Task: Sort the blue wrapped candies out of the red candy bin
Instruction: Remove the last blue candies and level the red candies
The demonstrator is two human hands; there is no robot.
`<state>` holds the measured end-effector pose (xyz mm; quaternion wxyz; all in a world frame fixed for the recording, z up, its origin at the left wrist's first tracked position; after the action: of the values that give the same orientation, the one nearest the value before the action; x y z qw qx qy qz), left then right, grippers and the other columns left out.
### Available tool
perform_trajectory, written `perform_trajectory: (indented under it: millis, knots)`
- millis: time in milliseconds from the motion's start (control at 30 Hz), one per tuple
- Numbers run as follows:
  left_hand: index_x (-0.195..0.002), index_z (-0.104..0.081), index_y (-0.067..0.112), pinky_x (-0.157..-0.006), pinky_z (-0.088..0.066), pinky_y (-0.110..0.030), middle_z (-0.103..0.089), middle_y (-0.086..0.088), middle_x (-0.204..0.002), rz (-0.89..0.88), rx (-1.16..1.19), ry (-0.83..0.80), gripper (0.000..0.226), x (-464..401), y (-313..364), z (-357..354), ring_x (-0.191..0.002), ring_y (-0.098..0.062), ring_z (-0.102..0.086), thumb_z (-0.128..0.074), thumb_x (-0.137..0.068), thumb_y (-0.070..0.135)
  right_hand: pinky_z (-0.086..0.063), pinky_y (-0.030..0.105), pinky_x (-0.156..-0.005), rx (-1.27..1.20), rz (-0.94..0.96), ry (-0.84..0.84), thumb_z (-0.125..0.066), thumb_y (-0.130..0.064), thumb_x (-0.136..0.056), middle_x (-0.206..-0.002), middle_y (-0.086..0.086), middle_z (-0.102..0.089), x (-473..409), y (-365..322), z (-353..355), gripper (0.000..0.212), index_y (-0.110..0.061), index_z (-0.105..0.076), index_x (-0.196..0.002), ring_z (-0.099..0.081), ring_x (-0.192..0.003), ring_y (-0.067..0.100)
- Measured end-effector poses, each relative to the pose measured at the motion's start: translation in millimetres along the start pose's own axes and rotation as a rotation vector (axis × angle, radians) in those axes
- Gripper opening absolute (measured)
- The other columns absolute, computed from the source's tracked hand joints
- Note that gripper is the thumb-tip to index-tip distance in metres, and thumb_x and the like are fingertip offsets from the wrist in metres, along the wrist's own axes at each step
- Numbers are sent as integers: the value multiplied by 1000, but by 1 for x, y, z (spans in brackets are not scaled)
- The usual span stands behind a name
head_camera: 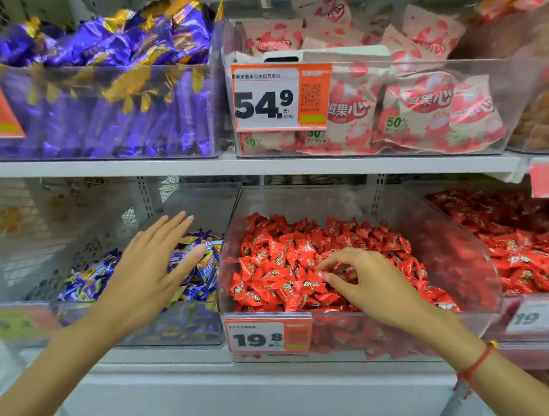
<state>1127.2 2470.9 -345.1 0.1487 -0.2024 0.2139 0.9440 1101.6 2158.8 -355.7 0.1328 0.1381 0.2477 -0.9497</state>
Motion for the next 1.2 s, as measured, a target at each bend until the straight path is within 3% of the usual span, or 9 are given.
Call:
perform_trajectory:
  millis: [133,300,400,500,600,733,867,1033,1200]
  knots:
    - [-129,-54,30,-105,-36,-32,-48,19,-136,-187,51,204,56,-12,56,8,-128,-9,-43,-37,-85,60,-48,29,-90,23,-12,-1,-61,-32,-91,-109,-17,-66,3,-4,4,18,-32,-69,-107,-59,-100,2]
    - [-122,-55,36,-98,-34,-18,-52,25,-129,-360,148,138,38,-36,132,-23,-120,1,-44,-43,-88,49,-46,25,-90,68,-43,-4,-56,-29,-93,-112,-19,-65,4,3,11,20,-33,-67,-110,-57,-106,2]
    - [-142,-39,37,-111,-27,-23,-35,20,-148,-347,60,-157,50,-52,143,-65,-136,-2,-30,-35,-95,52,-41,28,-97,114,-170,48,-54,-27,-93,-121,-12,-61,3,30,22,27,-32,-63,-118,-52,-116,8]
    - [-148,-28,40,-117,-9,-26,-18,13,-159,-314,-103,-424,95,-57,131,-105,-147,-9,-12,8,-71,81,-35,33,-104,202,-384,-20,-49,-28,-96,-133,9,-48,-8,66,31,41,-18,-45,-136,-42,-127,27]
    - [-142,-36,46,-117,-4,-27,-19,19,-158,-307,-157,-395,127,-55,120,-118,-147,-7,-7,34,-45,86,-30,42,-111,225,-631,-155,-39,-35,-100,-145,23,-30,-29,93,22,54,-4,-28,-143,-29,-136,40]
    - [-132,-51,45,-114,-10,-22,-33,24,-149,-266,-43,-266,100,-51,121,-113,-143,-3,-19,10,-61,78,-22,50,-115,278,-770,-286,-31,-39,-100,-154,26,-17,-62,98,-4,60,-3,-23,-148,-21,-140,43]
    - [-115,-64,36,-99,-29,-18,-54,26,-122,-197,184,-61,73,-59,116,-110,-121,-5,-48,-11,-76,67,-37,40,-103,16,-610,-348,-30,-18,-103,-141,29,-43,-77,41,-6,42,6,-44,-135,-42,-130,41]
    - [-109,-62,34,-92,-36,-26,-62,15,-112,-102,413,177,40,-64,111,-98,-110,-9,-53,-31,-89,47,-24,46,-113,4,-404,-364,-23,-38,-103,-150,24,-31,-64,-8,-31,52,-7,-29,-145,-30,-138,38]
    - [-99,-57,47,-90,-34,-24,-58,27,-107,-94,512,129,25,-63,111,-87,-108,-1,-50,-34,-88,49,-7,33,-120,18,-103,-479,-34,-30,-104,-162,7,-7,-30,-1,-5,62,-14,-2,-154,-8,-148,21]
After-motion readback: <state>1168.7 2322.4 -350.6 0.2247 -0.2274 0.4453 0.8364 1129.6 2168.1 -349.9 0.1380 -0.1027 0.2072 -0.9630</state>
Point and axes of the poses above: each hand's wrist, its own x-axis away from the middle knuckle, its own z-axis out of the back of the hand, y = z × x, the point moved 2 cm from there along -x, towards the middle knuckle
